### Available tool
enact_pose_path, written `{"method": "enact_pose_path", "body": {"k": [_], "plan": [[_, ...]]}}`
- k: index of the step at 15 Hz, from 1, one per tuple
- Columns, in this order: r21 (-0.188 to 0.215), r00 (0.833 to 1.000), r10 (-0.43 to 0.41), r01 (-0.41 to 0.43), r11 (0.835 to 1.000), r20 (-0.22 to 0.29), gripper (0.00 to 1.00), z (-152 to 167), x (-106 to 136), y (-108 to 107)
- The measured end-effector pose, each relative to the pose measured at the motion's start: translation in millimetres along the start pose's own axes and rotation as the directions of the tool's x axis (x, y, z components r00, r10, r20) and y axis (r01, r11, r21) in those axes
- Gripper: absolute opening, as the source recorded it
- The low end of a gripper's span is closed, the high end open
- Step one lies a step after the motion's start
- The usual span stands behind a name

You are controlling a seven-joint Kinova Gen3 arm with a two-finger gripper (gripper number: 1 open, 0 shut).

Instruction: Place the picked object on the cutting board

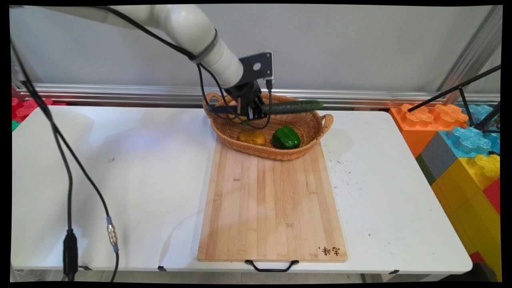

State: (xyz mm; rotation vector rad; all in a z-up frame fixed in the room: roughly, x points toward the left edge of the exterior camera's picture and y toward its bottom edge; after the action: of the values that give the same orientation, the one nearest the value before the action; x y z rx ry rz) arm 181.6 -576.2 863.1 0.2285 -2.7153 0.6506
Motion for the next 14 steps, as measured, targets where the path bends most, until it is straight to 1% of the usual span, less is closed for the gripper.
{"method": "enact_pose_path", "body": {"k": [2,3,4,6,8,10,13,14], "plan": [[0.023,1.0,0.009,-0.009,1.0,-0.024,0.0,-25.7,11.7,6.0],[0.028,0.999,0.014,-0.013,1.0,-0.035,0.0,-36.5,16.8,9.8],[0.026,0.999,0.021,-0.02,0.999,-0.048,0.0,-48.2,22.3,16.0],[0.003,0.997,0.041,-0.04,0.999,-0.07,0.0,-68.2,31.1,33.1],[-0.046,0.995,0.064,-0.068,0.997,-0.083,0.0,-86.0,35.4,58.7],[-0.102,0.994,0.076,-0.084,0.991,-0.085,0.0,-97.3,35.8,86.5],[-0.183,0.995,0.067,-0.081,0.98,-0.08,0.0,-105.5,37.4,129.2],[-0.204,0.995,0.065,-0.079,0.976,-0.077,0.0,-105.1,38.0,143.0]]}}
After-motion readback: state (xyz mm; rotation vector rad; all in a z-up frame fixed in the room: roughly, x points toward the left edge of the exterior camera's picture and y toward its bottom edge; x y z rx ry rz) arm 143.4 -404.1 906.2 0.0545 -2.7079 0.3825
